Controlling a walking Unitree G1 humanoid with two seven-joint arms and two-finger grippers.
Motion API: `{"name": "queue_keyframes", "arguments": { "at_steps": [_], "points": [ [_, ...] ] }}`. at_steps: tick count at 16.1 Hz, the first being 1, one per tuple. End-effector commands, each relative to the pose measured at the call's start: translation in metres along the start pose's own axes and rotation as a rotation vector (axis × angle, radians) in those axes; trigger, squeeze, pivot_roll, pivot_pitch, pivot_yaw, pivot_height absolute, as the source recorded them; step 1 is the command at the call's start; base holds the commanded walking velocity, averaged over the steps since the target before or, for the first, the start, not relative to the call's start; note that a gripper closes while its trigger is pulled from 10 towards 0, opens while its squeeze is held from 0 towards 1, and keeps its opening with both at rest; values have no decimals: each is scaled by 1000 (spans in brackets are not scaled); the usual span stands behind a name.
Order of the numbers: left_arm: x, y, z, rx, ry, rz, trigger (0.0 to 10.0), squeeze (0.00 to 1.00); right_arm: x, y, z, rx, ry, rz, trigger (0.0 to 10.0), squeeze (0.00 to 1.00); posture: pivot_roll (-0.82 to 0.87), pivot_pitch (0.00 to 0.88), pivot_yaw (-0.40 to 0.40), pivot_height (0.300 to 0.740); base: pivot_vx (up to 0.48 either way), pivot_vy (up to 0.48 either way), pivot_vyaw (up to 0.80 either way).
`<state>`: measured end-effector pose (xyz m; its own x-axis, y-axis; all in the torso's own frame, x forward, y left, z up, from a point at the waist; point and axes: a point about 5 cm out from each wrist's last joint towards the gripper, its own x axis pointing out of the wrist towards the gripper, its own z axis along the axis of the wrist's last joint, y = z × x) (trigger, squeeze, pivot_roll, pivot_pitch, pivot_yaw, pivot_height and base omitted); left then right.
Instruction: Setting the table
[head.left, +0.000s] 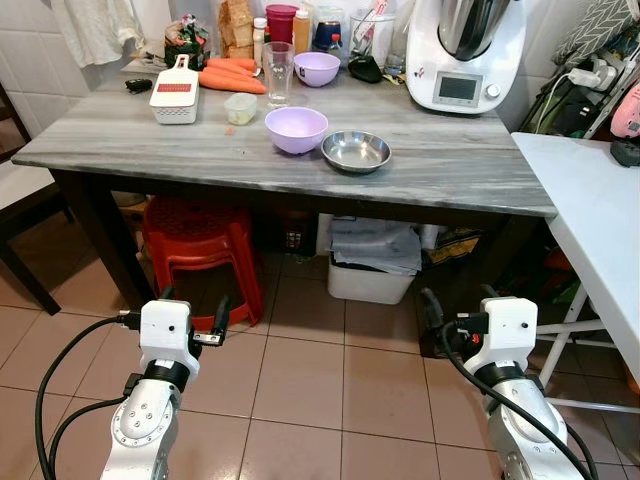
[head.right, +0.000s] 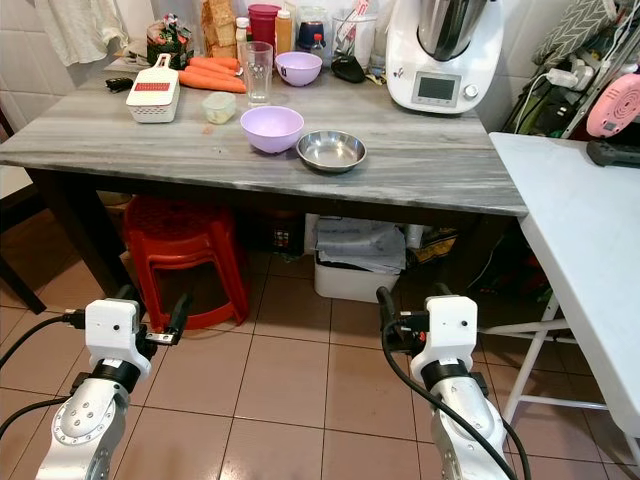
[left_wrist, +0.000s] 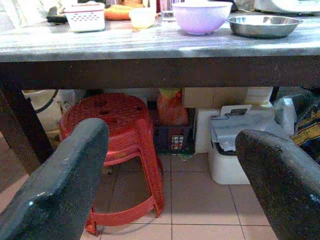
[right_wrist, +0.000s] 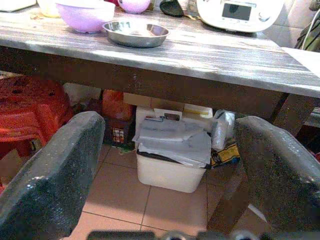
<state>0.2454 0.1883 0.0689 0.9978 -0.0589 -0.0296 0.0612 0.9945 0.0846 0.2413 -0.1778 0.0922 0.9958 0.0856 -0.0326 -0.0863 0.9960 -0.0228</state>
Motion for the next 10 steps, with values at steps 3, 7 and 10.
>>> {"name": "queue_keyframes", "arguments": {
  "at_steps": [3,7,10],
  "points": [
    [-1,-3,-2,0,11,-16,10000,0,2,-1,2,-12,-7,2,10000,0,9,0,-51,740,0,-318,0],
    [1,-4,-2,-4,11,-16,10000,0,1,-3,6,-22,-31,3,10000,0,5,0,-50,740,0,-342,0],
    [3,-4,0,-6,3,-16,10000,0,2,-5,10,-72,-49,-9,10000,0,5,0,-50,740,0,-341,0]
  ]
}}
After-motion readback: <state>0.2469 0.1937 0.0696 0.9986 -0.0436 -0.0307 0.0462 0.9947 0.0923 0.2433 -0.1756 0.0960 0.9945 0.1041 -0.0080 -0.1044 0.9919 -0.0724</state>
